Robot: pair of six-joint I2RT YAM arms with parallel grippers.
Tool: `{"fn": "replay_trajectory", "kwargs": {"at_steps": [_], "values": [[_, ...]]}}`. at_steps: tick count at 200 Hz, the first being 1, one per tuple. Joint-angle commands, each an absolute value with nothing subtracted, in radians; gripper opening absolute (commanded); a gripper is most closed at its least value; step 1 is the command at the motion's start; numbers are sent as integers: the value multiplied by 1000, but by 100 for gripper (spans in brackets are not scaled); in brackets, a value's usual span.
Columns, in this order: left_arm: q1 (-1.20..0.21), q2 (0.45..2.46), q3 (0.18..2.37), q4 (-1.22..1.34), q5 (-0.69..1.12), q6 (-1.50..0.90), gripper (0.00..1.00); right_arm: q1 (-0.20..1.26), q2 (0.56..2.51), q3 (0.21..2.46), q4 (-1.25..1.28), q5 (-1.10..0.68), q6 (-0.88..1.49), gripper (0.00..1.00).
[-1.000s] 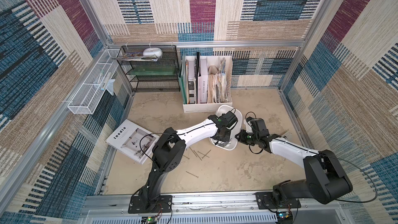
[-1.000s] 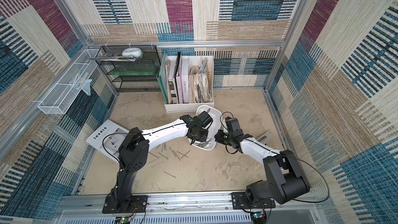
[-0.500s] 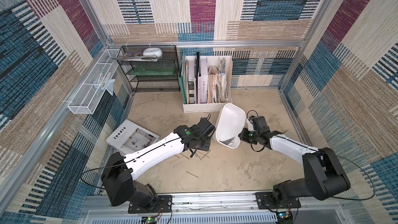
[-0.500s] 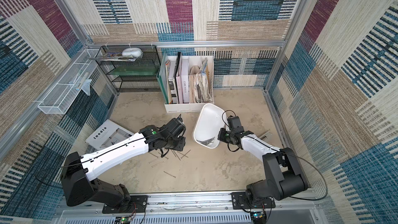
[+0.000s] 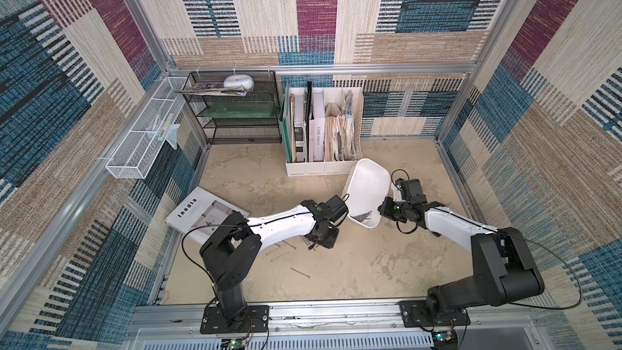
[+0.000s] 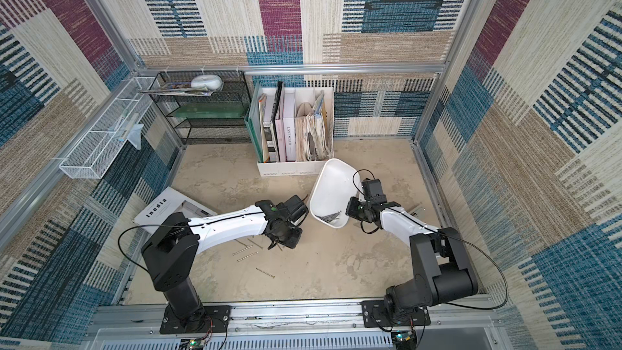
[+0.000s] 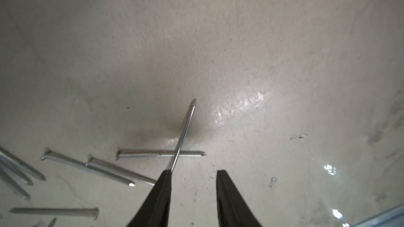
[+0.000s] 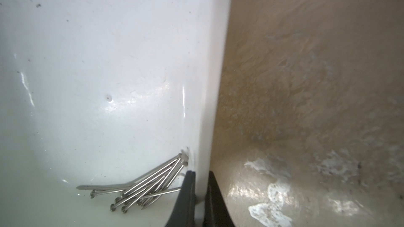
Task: Put the nails on the desktop into the storage box
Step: Pick up the nail from the center of the board.
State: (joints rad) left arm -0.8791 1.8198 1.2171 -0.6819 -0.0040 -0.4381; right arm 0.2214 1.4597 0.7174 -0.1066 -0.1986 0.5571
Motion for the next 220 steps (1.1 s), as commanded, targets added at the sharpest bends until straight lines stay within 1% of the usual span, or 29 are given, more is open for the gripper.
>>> {"fn": "replay_trajectory", "kwargs": {"at_steps": [1,44,55,81,118,152,193,220], "values": [[-874,1883,1247,-685,-13,-402,37,216,1454,712,-164,-146,515,0],[-861,1973,1306,-705,-46,-388,34,215,1444,703,-161,-151,509,0],[-857,1984,1313,-705,-45,-380,31,216,1440,698,-163,-147,507,0],[-851,2004,1310,-710,-41,-371,14,213,1434,692,-166,-143,505,0],[-847,1997,1296,-707,-32,-362,1,213,1442,696,-160,-154,506,0],[-839,1923,1340,-770,-46,-350,0,213,1445,694,-158,-166,509,0],[-836,1717,1422,-905,-74,-351,0,217,1425,683,-129,-198,533,0],[-836,1621,1507,-970,-35,-370,0,235,1436,682,-104,-214,547,0]]}}
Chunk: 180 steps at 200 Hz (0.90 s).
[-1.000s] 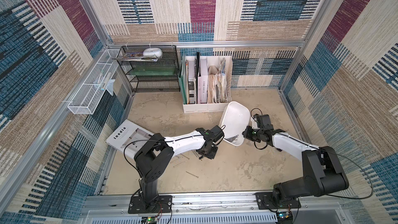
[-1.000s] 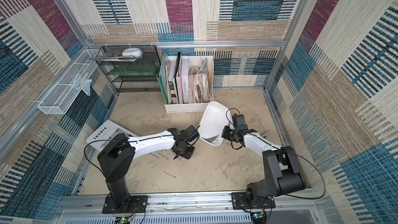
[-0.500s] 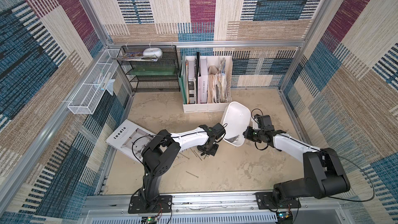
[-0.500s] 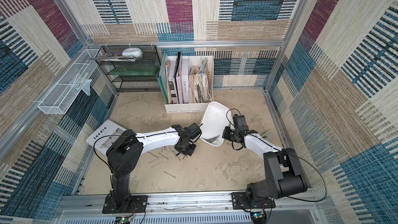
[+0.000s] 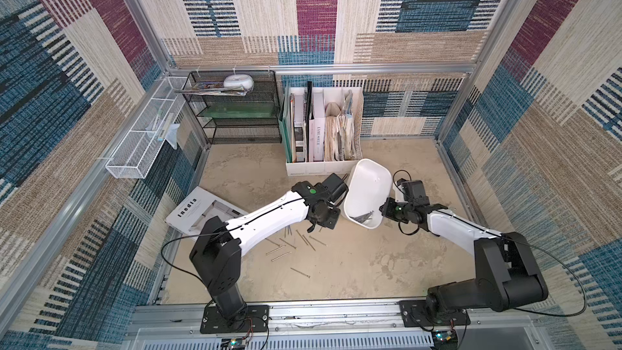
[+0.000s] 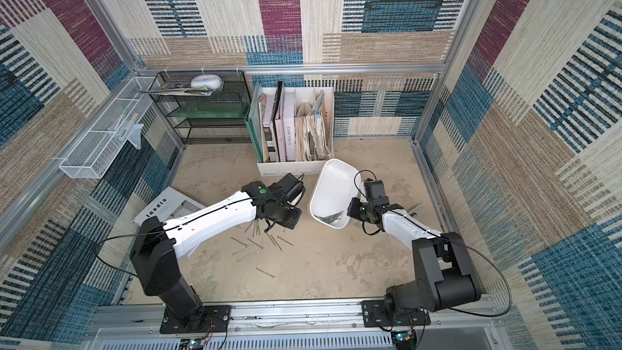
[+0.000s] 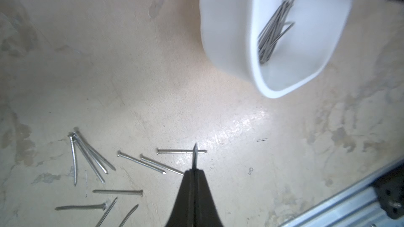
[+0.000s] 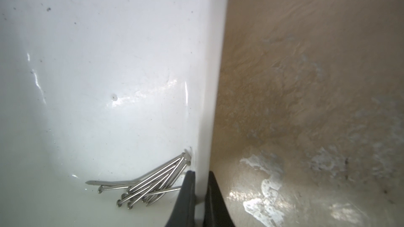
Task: Put the nails on the desktop into the storage box
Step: Pick up the nail from the center of the board, then place the nail in the storage box.
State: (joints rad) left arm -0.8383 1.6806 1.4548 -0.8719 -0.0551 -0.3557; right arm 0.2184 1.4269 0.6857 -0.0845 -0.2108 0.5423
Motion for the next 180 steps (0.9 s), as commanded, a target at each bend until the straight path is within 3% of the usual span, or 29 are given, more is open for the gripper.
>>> {"fn": "replay_trajectory", "kwargs": {"at_steps": [1,30,86,180], "values": [[-836,1619,1511,-971,-33,-371,0,235,1436,682,-103,-214,547,0],[-844,1636,1661,-985,58,-419,0,272,1458,697,-85,-206,569,0],[-867,1856,1913,-996,110,-474,0,333,1491,738,-84,-156,607,0],[-838,2048,1850,-922,-97,-509,0,430,1506,732,-30,-78,706,0]]}}
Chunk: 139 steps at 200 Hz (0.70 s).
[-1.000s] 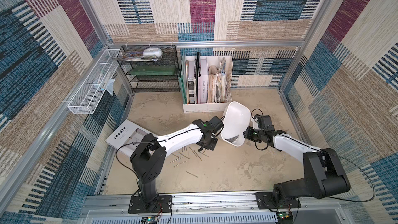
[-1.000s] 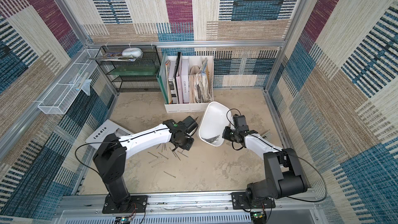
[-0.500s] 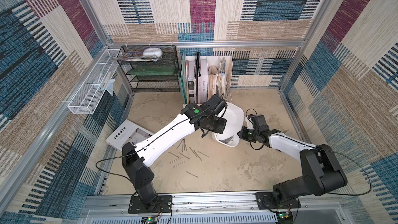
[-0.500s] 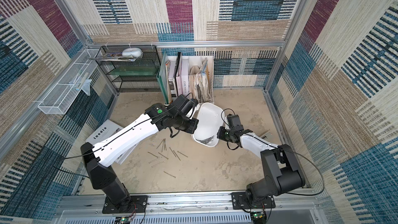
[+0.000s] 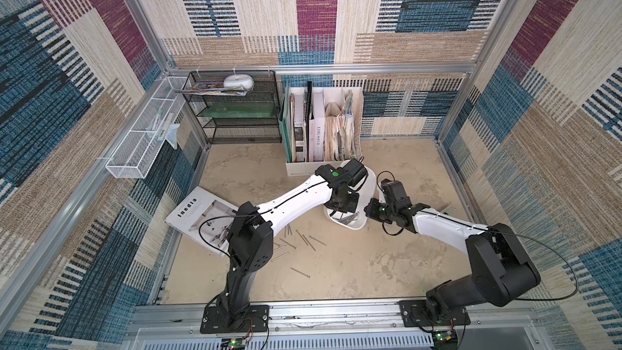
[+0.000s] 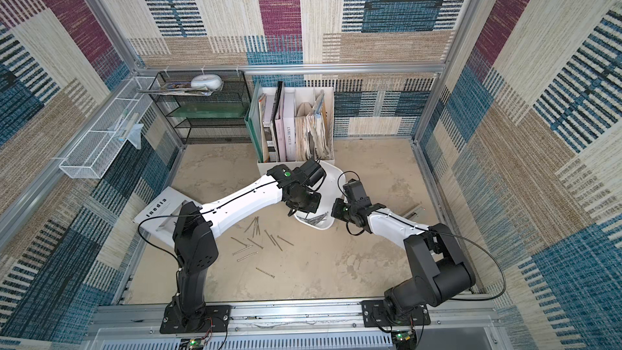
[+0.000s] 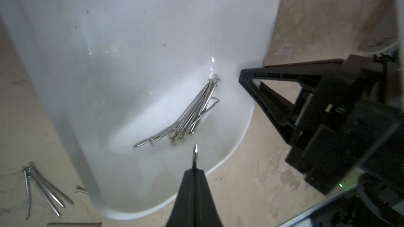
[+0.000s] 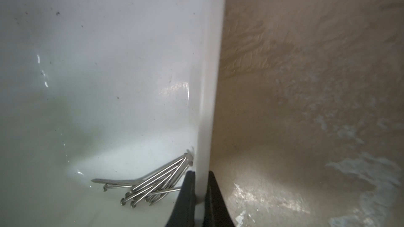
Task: Put the nails on the desktop into the storage box
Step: Place the nail in the storage box.
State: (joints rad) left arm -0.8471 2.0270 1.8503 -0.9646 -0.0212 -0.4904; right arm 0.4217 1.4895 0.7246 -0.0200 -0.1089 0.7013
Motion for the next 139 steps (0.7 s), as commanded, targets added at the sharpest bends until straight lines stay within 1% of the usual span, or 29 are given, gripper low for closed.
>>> {"fn": "replay_trajectory", "kwargs": {"at_steps": [1,64,87,98,122,139], "values": [[-838,2048,1849,-920,-99,-509,0,431,1506,732,-30,-78,706,0],[-820,2115,1822,-834,-129,-499,0,443,1526,735,-19,-93,698,0],[-817,2089,1787,-825,-111,-486,25,445,1527,732,-20,-89,697,0],[-818,2039,1768,-822,-99,-493,34,444,1526,730,-21,-84,699,0],[-818,1861,1701,-830,-100,-491,43,445,1529,740,-38,-70,694,0],[-818,1728,1632,-875,-129,-495,46,443,1531,756,-61,-51,682,0]]}}
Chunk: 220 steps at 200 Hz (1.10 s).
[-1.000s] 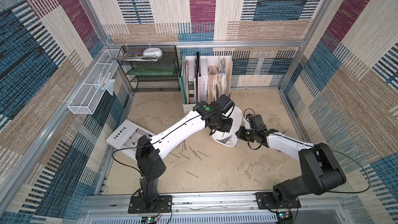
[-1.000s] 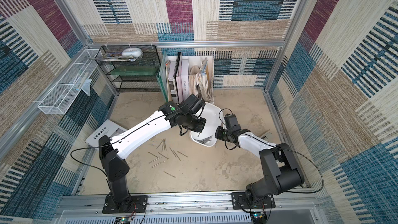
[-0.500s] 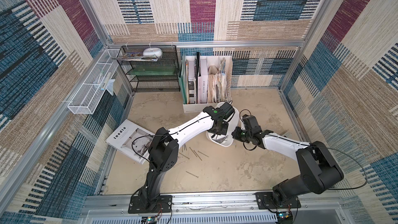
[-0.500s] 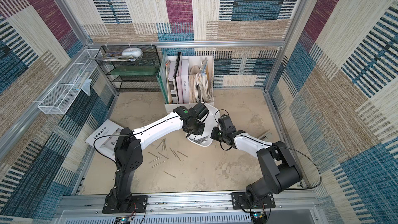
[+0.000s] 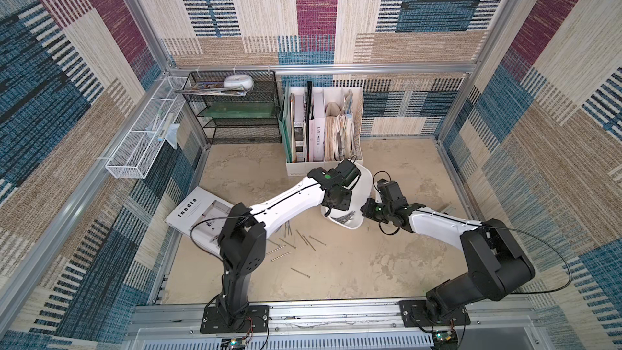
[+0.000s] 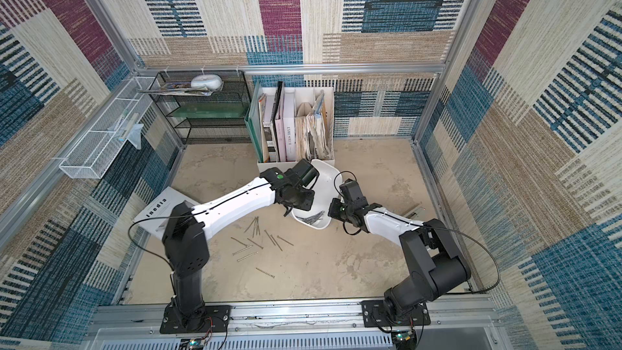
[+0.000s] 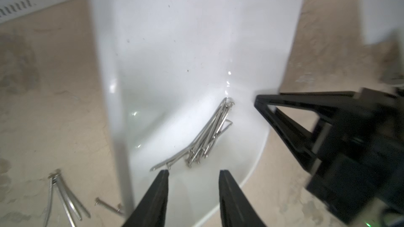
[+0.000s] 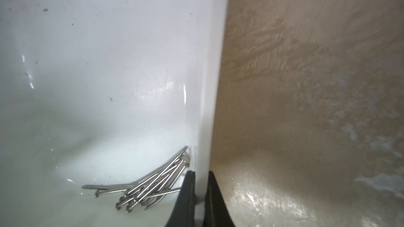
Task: Put the nails on the desktop into the storage box
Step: Place the nail in the storage box, then pick up the nail from the center of the board.
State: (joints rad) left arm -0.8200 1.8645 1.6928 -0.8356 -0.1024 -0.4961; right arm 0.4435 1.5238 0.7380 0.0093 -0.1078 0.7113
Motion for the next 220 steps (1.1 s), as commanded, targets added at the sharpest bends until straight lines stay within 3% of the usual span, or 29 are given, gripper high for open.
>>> {"fn": "replay_trajectory", "kwargs": {"at_steps": [1,42,82,168,220], "values": [[-818,1721,1627,-876,-130,-496,46,443,1531,757,-64,-51,681,0],[-815,1475,1280,-872,-95,-639,46,409,1557,781,-104,-46,646,0],[-794,1427,1047,-726,-1,-753,46,346,1550,788,-133,-61,605,0],[-772,1710,1205,-725,161,-785,44,272,1531,762,-153,-57,546,0],[-741,1781,1176,-669,223,-915,43,255,1550,761,-131,-89,529,0]]}}
